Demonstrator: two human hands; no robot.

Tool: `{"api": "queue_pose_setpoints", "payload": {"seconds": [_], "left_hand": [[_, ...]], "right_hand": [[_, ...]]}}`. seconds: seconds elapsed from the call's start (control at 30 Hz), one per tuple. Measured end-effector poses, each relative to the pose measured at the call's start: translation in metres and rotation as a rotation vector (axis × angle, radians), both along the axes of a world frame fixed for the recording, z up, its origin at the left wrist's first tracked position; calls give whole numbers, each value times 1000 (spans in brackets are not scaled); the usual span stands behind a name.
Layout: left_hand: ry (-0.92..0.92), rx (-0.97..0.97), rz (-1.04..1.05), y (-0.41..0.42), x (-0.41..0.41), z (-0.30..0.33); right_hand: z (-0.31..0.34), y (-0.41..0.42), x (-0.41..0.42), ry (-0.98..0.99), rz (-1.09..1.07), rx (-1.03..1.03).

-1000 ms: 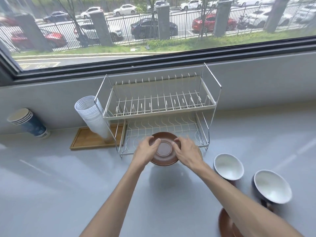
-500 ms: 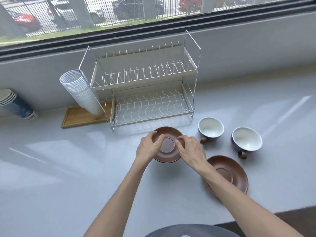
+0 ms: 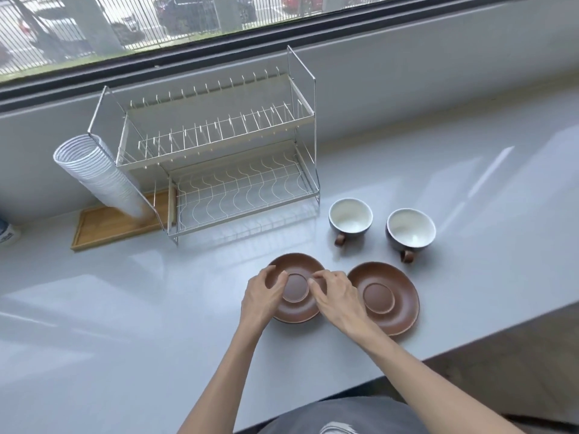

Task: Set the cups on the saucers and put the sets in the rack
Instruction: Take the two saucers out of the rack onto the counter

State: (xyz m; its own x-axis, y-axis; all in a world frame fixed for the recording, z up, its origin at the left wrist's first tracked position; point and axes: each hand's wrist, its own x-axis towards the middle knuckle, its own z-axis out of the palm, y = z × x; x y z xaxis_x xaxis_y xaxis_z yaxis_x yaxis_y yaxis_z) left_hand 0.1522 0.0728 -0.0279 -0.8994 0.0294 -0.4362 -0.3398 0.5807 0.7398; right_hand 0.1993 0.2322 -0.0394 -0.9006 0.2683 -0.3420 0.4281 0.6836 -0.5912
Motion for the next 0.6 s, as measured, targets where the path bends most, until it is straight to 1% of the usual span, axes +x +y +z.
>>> {"api": "queue_pose_setpoints", "payload": {"seconds": [0.43,0.6], "left_hand": [[-5,-22,-43,4,0,-12],[11,-76,-102,1,-3,-15]], "right_hand": [[-6,1,9,-35,-25,4],[-8,-1,9,-54,-31,11]]}}
